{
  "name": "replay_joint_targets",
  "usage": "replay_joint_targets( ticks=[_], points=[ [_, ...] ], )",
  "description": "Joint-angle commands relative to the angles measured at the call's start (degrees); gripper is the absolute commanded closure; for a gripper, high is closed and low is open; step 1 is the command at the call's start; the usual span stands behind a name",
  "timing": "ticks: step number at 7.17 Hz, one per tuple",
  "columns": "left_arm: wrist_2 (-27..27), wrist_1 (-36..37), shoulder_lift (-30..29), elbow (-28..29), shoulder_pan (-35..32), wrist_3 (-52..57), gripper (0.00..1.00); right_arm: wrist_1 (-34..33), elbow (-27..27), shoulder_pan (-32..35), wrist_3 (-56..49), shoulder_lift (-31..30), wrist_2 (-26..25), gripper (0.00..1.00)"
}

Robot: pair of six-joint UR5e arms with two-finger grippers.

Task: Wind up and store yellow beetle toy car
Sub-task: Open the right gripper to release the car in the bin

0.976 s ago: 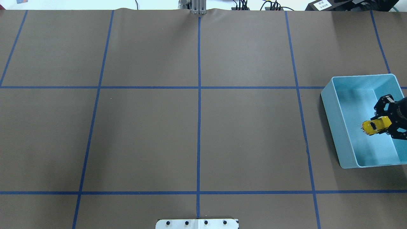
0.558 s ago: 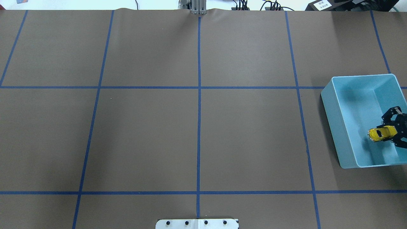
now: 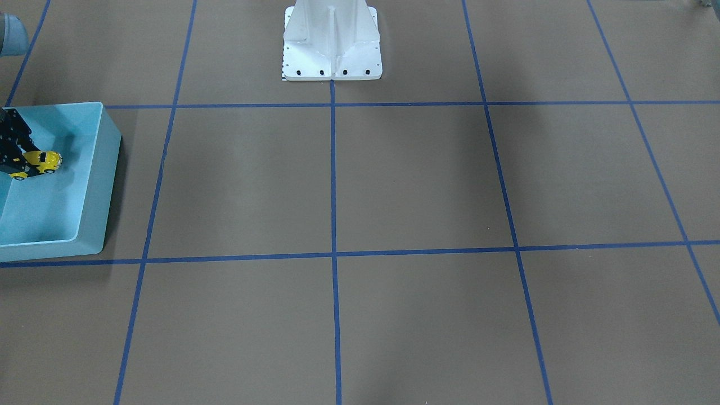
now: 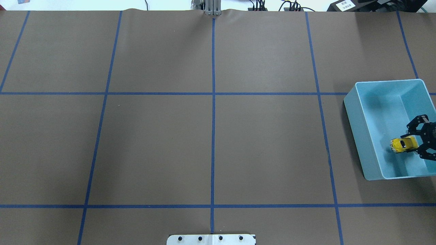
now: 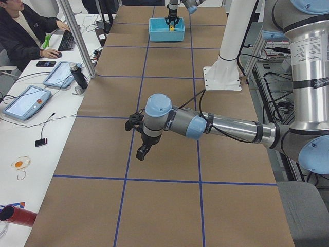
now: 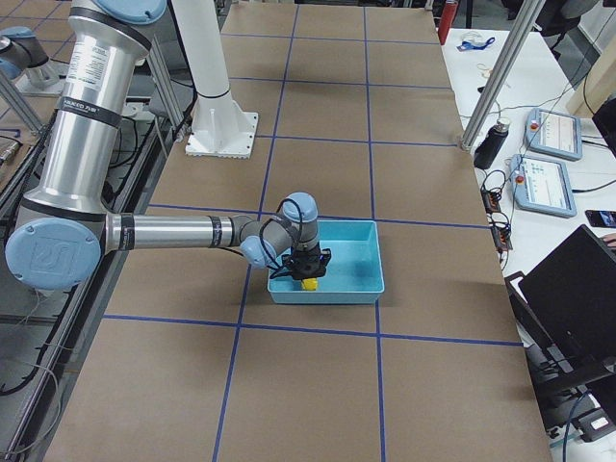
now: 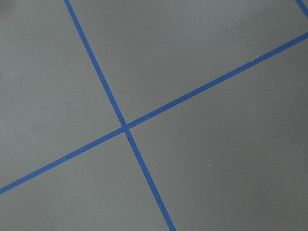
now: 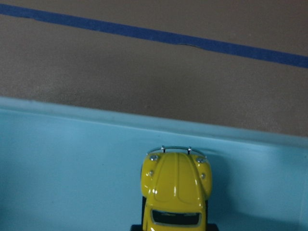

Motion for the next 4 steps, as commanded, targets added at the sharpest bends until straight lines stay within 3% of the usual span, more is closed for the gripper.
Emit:
replay_joint_targets(
  ticks=[1,4],
  points=[
    [0.0,0.1,0.0,-0.2,0.0,-0.1,0.0,0.1,1.1,-0.5,0.6,0.0,0.6,0.0],
    [-0.6,0.9,0.0,-0.5,-0.3,-0.2,0.0,-0.2,8.1,-0.8,-1.3,0.8,0.7,0.0]
  ],
)
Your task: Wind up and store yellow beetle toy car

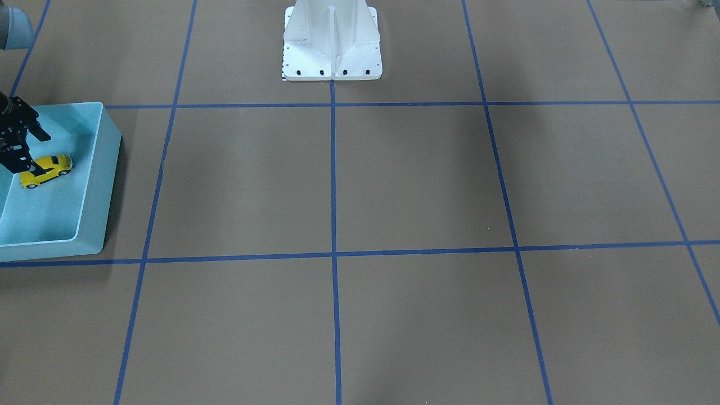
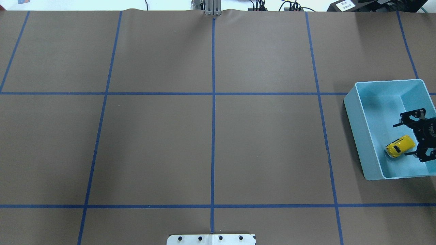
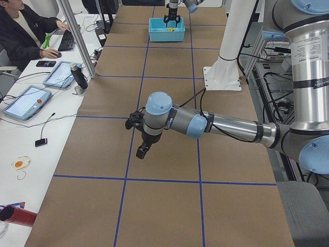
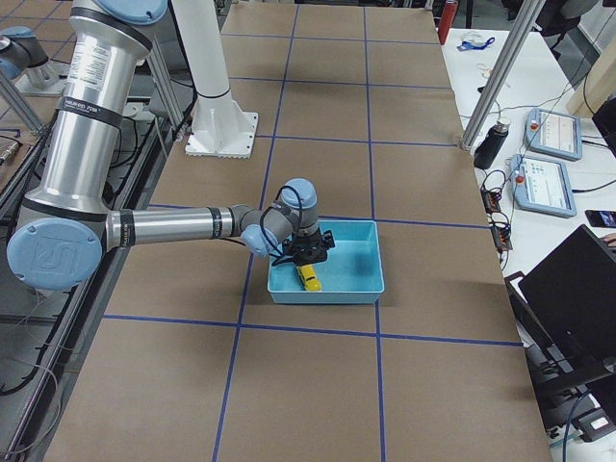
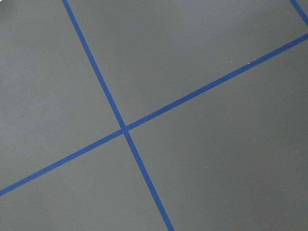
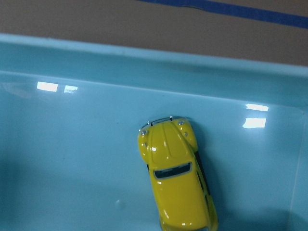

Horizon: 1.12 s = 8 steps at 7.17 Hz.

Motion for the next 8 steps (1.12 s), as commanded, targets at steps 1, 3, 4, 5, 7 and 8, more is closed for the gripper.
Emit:
replay_joint_targets(
  ticks=[1,3,4,5,7,8],
  points=[
    [-0.9,3.6,-0.1,-1.1,-0.4,-0.4,0.0,-0.4,4.8,1.0,-4.8,0.8,0.7,0.0],
    [-0.9,11.4,-2.5,-1.5,-2.5,-1.0,0.0,-0.5,5.1,7.0,-26.0,0.1,6.1,0.0],
    [-0.9,12.1,-2.6,-1.7,-3.0,-3.2,0.0,-0.6,3.5,8.8,-38.7,-1.2,6.3,0.0],
    [-0.9,12.3,-2.6,-2.1,-3.1,-4.7,0.0,-0.6,1.3,10.7,-51.0,-2.1,5.9,0.0],
    [-0.8,12.2,-2.0,-1.1,-3.1,-4.4,0.0,-1.6,-3.2,16.9,-73.8,-3.3,6.6,0.0],
    [-0.8,12.2,-2.5,-0.1,-3.1,-4.2,0.0,-8.1,-3.2,21.0,-84.9,-3.0,7.5,0.0]
  ],
)
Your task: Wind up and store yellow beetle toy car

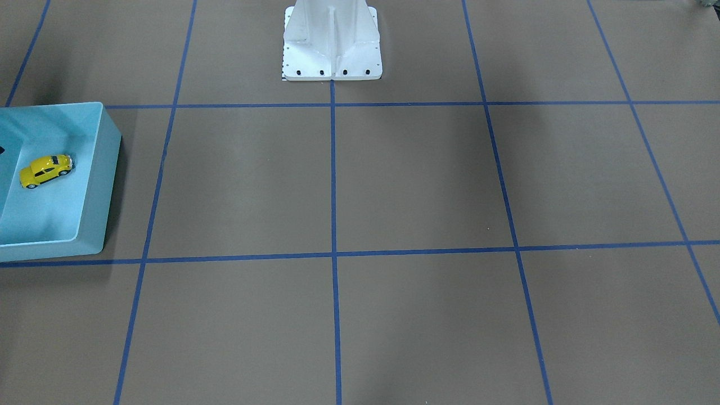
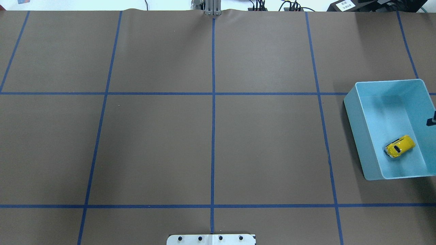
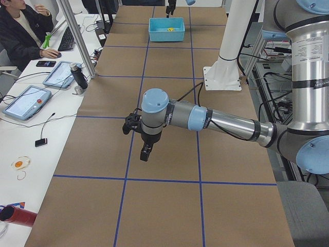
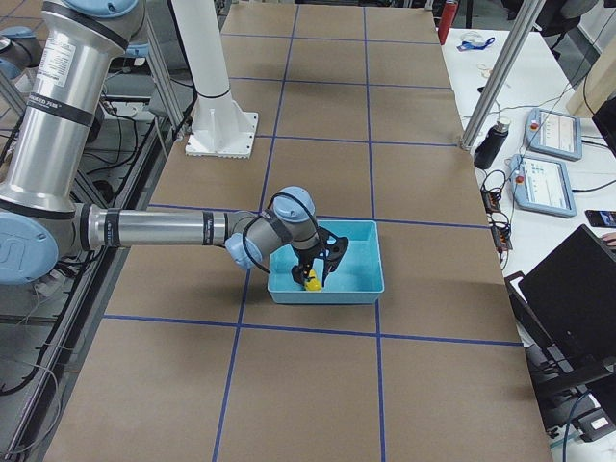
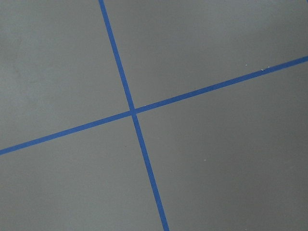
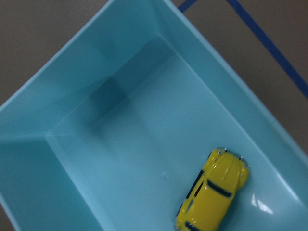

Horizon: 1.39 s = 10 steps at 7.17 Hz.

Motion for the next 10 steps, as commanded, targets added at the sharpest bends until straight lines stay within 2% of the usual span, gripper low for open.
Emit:
replay_joint_targets(
  ticks=[1,3,4,5,7,8,10],
  points=[
    [-0.1,-0.1,-1.0,2.6,0.1,-0.2,0.0,-12.3,-1.3,7.6,-27.9,0.8,1.3,0.0],
    [-0.1,-0.8,-3.5,6.1,0.1,0.2,0.0,-25.4,-2.1,12.2,-48.1,3.5,0.6,0.0],
    [0.0,-0.9,-5.1,7.7,0.1,0.4,0.0,-29.9,-4.0,13.4,-54.0,6.0,0.8,0.0],
    [0.0,-0.9,-6.1,8.7,0.1,0.5,0.0,-32.1,-4.7,13.6,-54.5,7.6,0.8,0.0],
    [0.0,-0.9,-5.9,8.6,-0.2,1.4,0.0,-31.6,-4.7,14.4,-56.2,9.2,1.4,0.0],
    [0.0,-0.8,-6.1,8.4,-0.2,1.4,0.0,-31.7,-4.9,14.4,-61.8,10.0,1.4,0.0],
    [0.3,-0.2,-7.4,8.9,-0.2,0.8,0.0,-31.8,-11.2,14.4,-62.3,11.7,1.5,0.0]
  ],
)
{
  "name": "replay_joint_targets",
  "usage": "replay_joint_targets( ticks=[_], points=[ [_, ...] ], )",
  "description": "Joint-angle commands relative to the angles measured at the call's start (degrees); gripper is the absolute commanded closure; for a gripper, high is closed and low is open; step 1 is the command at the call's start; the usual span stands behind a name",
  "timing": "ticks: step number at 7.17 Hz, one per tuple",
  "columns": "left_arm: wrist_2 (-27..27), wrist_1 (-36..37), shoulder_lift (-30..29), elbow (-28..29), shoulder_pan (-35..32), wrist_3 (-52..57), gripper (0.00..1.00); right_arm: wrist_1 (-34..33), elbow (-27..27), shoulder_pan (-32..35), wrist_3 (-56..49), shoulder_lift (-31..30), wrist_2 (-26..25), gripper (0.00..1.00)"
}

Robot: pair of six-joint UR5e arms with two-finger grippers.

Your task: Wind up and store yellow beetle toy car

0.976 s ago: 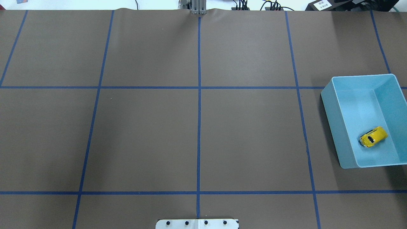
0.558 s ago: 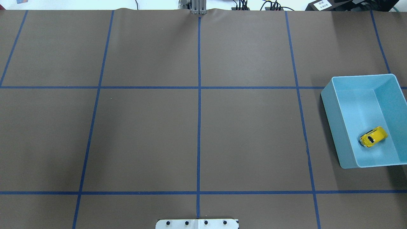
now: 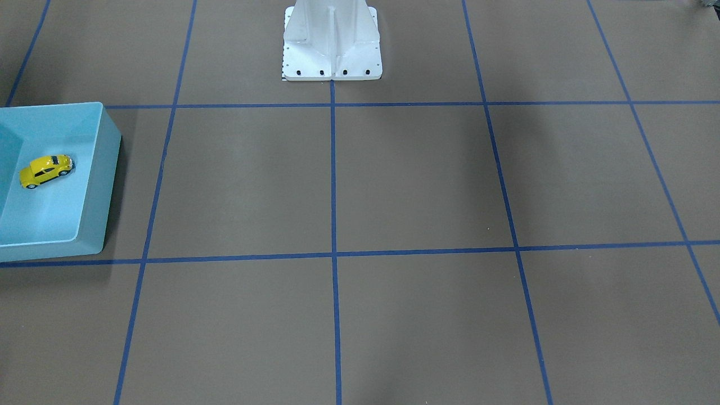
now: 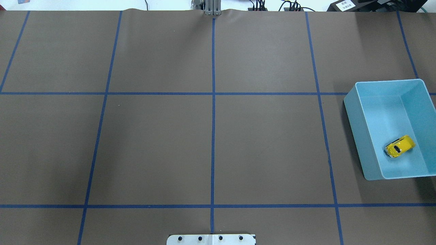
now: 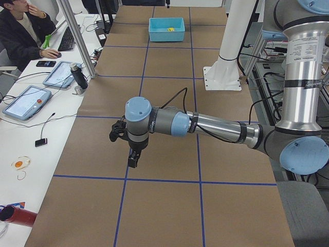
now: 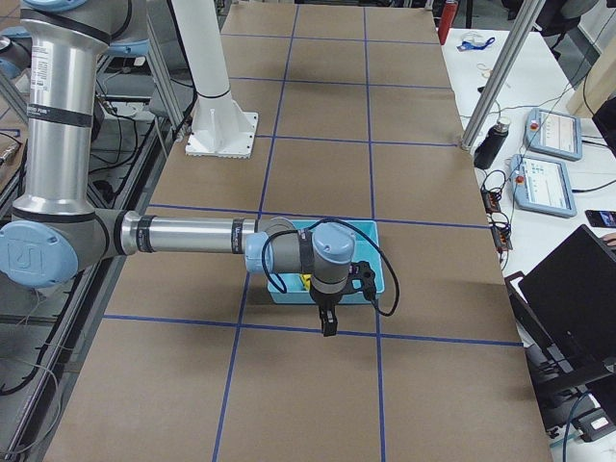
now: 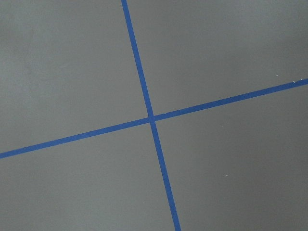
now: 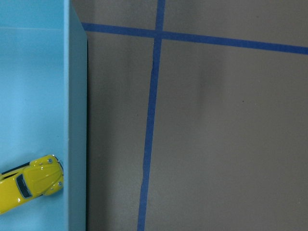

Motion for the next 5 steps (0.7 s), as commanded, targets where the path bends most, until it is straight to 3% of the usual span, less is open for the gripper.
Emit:
replay_joint_targets(
  ticks=[1,4,5],
  points=[
    [0.2,0.6,-1.0,1.5,0.1,-0.7,0.0,0.0,-4.4,0.3,-0.5,2.0,0.8,0.0],
    [-0.3,-0.3,-9.0,15.7,0.0,-1.0,0.0,-0.3,-5.3,1.9,-0.4,2.1,1.3,0.0],
    [-0.2,-0.2,-11.3,17.5,0.0,-1.7,0.0,-0.3,-5.5,2.0,-0.4,2.1,1.2,0.0]
  ],
)
